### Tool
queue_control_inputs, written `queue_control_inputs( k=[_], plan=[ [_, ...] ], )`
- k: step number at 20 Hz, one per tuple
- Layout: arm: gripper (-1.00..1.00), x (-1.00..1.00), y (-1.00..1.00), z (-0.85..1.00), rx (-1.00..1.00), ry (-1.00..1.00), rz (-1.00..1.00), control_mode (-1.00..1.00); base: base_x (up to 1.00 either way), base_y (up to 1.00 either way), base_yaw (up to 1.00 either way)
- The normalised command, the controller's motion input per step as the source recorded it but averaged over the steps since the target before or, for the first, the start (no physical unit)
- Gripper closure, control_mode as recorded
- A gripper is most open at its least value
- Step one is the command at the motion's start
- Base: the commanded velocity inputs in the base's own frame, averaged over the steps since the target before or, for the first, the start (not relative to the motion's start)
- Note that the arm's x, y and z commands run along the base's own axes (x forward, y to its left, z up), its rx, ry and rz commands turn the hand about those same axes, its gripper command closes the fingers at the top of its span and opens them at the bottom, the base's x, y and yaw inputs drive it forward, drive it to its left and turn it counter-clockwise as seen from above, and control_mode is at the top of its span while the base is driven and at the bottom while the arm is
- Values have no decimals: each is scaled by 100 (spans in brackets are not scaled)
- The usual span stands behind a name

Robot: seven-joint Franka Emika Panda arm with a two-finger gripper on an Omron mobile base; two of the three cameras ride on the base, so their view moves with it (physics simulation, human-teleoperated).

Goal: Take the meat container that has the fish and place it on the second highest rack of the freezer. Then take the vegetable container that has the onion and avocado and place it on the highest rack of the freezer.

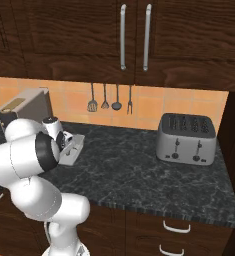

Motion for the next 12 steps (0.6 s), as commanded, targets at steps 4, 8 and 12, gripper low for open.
queue_control_inputs(
  k=[4, 8, 12],
  plan=[
    [-100, 4, -5, -46, 0, 0, 0, -100, 0, 0, 0],
    [-100, 5, 0, -40, 0, 0, 0, -100, 0, 0, 0],
    [-100, 0, 0, -3, 0, 0, 0, -100, 0, 0, 0]
  ],
)
